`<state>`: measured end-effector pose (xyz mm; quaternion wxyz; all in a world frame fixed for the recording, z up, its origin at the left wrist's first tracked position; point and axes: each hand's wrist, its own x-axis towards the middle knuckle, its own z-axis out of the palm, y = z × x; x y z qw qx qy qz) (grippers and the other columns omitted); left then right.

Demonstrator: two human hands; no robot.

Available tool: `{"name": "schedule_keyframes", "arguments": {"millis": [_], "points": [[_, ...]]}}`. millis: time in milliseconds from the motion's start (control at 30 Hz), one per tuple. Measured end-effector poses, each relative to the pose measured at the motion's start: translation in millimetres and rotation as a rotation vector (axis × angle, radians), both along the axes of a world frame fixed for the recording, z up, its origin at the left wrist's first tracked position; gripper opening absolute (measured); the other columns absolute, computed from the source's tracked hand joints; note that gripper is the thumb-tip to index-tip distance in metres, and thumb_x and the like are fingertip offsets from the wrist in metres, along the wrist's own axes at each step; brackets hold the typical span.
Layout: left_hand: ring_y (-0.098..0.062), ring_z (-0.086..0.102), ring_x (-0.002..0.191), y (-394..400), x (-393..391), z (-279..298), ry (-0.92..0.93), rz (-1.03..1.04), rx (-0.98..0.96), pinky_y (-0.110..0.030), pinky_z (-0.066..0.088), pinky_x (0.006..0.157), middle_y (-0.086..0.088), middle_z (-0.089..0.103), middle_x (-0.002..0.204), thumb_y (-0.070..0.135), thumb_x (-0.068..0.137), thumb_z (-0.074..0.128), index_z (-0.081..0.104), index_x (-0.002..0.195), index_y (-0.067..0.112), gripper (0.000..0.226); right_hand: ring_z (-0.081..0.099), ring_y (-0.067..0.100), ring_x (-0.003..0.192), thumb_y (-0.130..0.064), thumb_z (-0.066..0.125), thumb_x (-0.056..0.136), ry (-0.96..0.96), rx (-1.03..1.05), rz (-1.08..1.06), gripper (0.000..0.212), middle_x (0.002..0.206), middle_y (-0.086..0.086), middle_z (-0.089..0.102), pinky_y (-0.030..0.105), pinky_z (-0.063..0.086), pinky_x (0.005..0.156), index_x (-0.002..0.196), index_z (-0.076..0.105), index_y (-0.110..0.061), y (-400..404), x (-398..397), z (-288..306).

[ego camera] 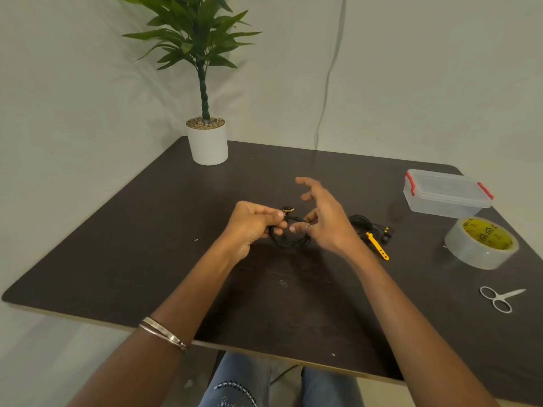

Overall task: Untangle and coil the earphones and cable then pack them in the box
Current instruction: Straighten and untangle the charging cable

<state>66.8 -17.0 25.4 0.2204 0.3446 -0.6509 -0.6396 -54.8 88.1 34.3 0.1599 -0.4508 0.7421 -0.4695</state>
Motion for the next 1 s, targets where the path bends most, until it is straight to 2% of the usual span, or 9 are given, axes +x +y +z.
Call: {"name": "schedule_keyframes", "arguments": {"millis": [100, 167, 267, 367, 500, 633, 733, 867, 1000], "points": [[-0.011, 0.068, 0.071, -0.1, -2.9, -4.9, -0.112, 0.012, -0.297, -0.02, 0.051, 0.069, -0.004, 0.074, 0.076, 0.014, 0.086, 0.069, 0.076, 0.09, 0.008, 0.01, 0.05, 0.023, 0.113, -0.004, 0.064, 0.086, 0.528, 0.179, 0.069, 0.059, 0.128, 0.004, 0.047, 0.03, 0.04, 0.086, 0.139, 0.046, -0.023, -1.5, 2.5, -4.0], [-0.01, 0.067, 0.079, -0.8, -1.7, -2.6, -0.191, -0.047, -0.578, -0.021, 0.051, 0.075, -0.001, 0.074, 0.079, 0.016, 0.087, 0.068, 0.077, 0.09, 0.013, 0.01, 0.046, 0.025, 0.117, -0.004, 0.052, 0.089, 0.702, 0.314, 0.053, 0.045, 0.124, 0.001, 0.054, 0.036, 0.03, 0.082, 0.13, 0.055, -0.023, -3.7, 5.0, -4.2], [-0.017, 0.066, 0.089, -6.4, -2.7, -2.6, -0.239, -0.147, -0.814, -0.03, 0.05, 0.084, -0.005, 0.074, 0.087, 0.018, 0.089, 0.064, 0.074, 0.103, 0.015, 0.017, 0.045, 0.024, 0.109, -0.005, 0.047, 0.088, 0.764, 0.349, -0.003, 0.037, 0.113, -0.001, 0.058, 0.036, 0.025, 0.078, 0.117, 0.061, -0.023, -6.0, 5.4, -2.9], [-0.021, 0.06, 0.089, -11.1, -6.7, -6.9, -0.291, -0.144, -0.994, -0.031, 0.046, 0.079, -0.007, 0.07, 0.09, 0.023, 0.091, 0.058, 0.073, 0.103, 0.02, 0.019, 0.053, 0.025, 0.104, -0.002, 0.052, 0.086, 0.554, 0.264, 0.049, 0.025, 0.104, 0.004, 0.057, 0.033, 0.037, 0.082, 0.106, 0.063, -0.013, -6.2, -3.8, -3.3], [-0.01, 0.061, 0.073, -8.9, -9.7, -3.8, -0.149, -0.122, -0.739, -0.018, 0.042, 0.07, -0.001, 0.071, 0.076, 0.015, 0.093, 0.057, 0.072, 0.078, 0.015, 0.021, 0.061, 0.019, 0.09, 0.002, 0.058, 0.086, 0.308, 0.137, 0.062, 0.02, 0.092, 0.002, 0.063, 0.016, 0.04, 0.068, 0.1, 0.063, -0.011, -4.5, -8.4, -4.2], [-0.015, 0.062, 0.08, -8.9, -9.8, 2.9, -0.021, -0.133, -0.206, -0.03, 0.047, 0.074, 0.0, 0.068, 0.075, 0.014, 0.097, 0.052, 0.068, 0.077, 0.015, 0.025, 0.06, 0.013, 0.091, 0.005, 0.068, 0.078, 0.292, 0.007, 0.041, 0.034, 0.096, -0.001, 0.064, 0.001, 0.039, 0.071, 0.107, 0.063, -0.012, -2.5, -12.5, -11.5], [-0.016, 0.065, 0.076, -9.0, -7.7, 7.2, 0.043, -0.164, 0.047, -0.033, 0.052, 0.075, -0.001, 0.07, 0.073, 0.015, 0.096, 0.053, 0.068, 0.081, 0.012, 0.022, 0.062, 0.009, 0.104, 0.008, 0.071, 0.073, 0.262, -0.188, 0.095, 0.052, 0.111, -0.001, 0.066, 0.015, 0.048, 0.091, 0.117, 0.063, -0.018, 0.0, -11.6, -14.5], [-0.015, 0.065, 0.069, -11.6, -6.3, 5.9, 0.088, -0.178, 0.099, -0.028, 0.053, 0.066, -0.006, 0.07, 0.077, 0.014, 0.095, 0.055, 0.069, 0.091, 0.007, 0.017, 0.061, 0.013, 0.097, 0.007, 0.069, 0.074, 0.35, -0.334, 0.114, 0.04, 0.103, 0.005, 0.063, 0.021, 0.049, 0.085, 0.106, 0.071, -0.018, -0.6, -10.4, -16.6], [-0.013, 0.064, 0.068, -11.6, -6.6, 1.5, 0.078, -0.228, 0.017, -0.026, 0.054, 0.063, -0.005, 0.069, 0.073, 0.012, 0.094, 0.057, 0.069, 0.094, 0.005, 0.014, 0.068, 0.02, 0.083, -0.009, 0.066, 0.088, -0.275, -0.314, 0.033, 0.007, 0.089, 0.008, 0.07, 0.036, 0.054, 0.079, 0.093, 0.068, -0.012, -3.4, -2.0, -19.8]]}}
